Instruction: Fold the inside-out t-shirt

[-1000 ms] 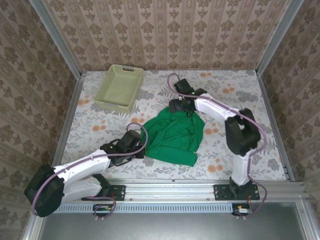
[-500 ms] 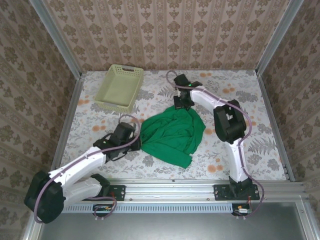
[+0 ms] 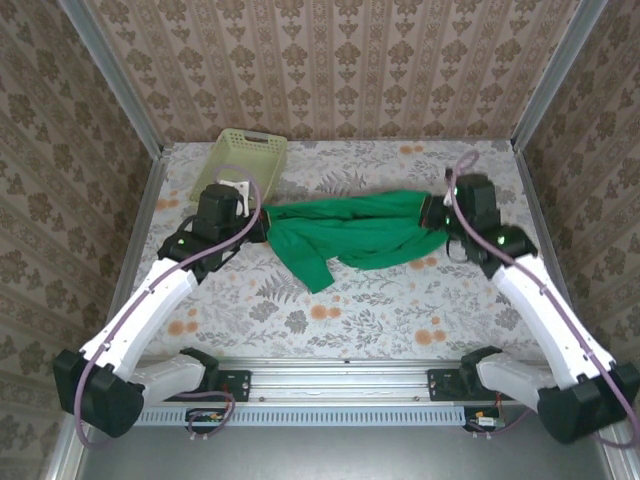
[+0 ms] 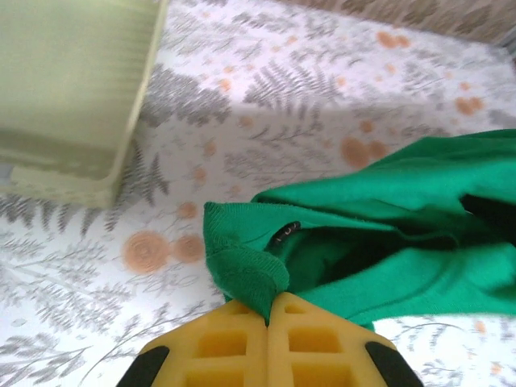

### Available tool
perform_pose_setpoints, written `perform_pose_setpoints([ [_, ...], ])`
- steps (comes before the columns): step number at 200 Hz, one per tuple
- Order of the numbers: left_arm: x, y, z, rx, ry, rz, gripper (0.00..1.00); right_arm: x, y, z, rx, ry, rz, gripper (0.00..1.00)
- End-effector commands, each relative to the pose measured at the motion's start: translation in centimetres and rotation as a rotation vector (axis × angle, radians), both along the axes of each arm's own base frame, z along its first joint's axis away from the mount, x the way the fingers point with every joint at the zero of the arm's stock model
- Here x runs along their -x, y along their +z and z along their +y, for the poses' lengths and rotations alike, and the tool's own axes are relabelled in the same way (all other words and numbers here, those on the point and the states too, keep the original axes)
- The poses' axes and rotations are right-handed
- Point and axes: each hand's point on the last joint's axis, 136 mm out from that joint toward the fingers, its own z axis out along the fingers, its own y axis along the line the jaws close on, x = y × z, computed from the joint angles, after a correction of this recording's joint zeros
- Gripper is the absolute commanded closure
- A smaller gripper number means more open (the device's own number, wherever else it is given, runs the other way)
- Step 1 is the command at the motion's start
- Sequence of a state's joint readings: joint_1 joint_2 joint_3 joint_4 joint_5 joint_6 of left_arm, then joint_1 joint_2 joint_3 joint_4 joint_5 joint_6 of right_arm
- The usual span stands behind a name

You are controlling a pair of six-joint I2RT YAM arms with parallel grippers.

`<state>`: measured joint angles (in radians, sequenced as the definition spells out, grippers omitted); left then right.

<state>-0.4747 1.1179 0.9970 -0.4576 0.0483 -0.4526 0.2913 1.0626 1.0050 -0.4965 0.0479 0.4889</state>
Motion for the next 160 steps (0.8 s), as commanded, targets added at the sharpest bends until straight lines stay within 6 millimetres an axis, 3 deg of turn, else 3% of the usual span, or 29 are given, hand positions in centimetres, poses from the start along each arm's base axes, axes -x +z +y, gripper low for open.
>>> perform_pose_setpoints([
  [1, 1.1, -6.1, 2.7, -0.136, 0.046, 0.177, 0.90, 4.4, -10.5, 2.5, -0.087, -0.013, 0.263, 1.00],
  [13, 2.1, -8.6, 3.4, -0.172, 0.055, 0.263, 0.79, 6.9, -13.5, 3.4, -0.089, -0.035, 0.314, 0.98],
  [26, 3.3, -10.8, 3.7, -0.203, 0.057, 0.346, 0.66, 9.0, -15.9, 4.0, -0.111, -0.055, 0.361, 0.85],
  [39, 4.1, -11.6, 4.3, -0.243, 0.082, 0.397, 0.58, 10.1, -16.9, 3.7, -0.088, -0.069, 0.386, 0.65],
  [53, 5.0, -10.8, 2.9, -0.282, 0.048, 0.385, 0.52, 10.3, -16.0, 2.2, 0.011, -0.083, 0.380, 0.56],
  [75, 5.6, -8.6, -2.1, -0.247, -0.079, 0.305, 0.44, 8.8, -12.4, 1.8, 0.124, -0.017, 0.291, 0.49],
  [89, 5.9, -8.4, -5.6, -0.185, -0.162, 0.289, 0.43, 7.6, -10.6, 3.3, 0.139, 0.063, 0.247, 0.44],
  [101, 5.8, -9.2, -7.3, -0.150, -0.180, 0.295, 0.43, 6.7, -10.1, 4.9, 0.143, 0.125, 0.234, 0.39],
  [138, 5.1, -11.0, -6.3, -0.038, -0.045, 0.311, 0.42, 5.1, -11.2, 11.6, 0.194, 0.300, 0.206, 0.21],
  [149, 5.2, -11.4, -5.5, -0.008, -0.014, 0.308, 0.41, 4.8, -12.5, 13.1, 0.225, 0.328, 0.240, 0.18],
  [160, 5.4, -11.7, -4.6, 0.001, 0.010, 0.309, 0.42, 4.3, -14.7, 13.0, 0.317, 0.283, 0.302, 0.18],
])
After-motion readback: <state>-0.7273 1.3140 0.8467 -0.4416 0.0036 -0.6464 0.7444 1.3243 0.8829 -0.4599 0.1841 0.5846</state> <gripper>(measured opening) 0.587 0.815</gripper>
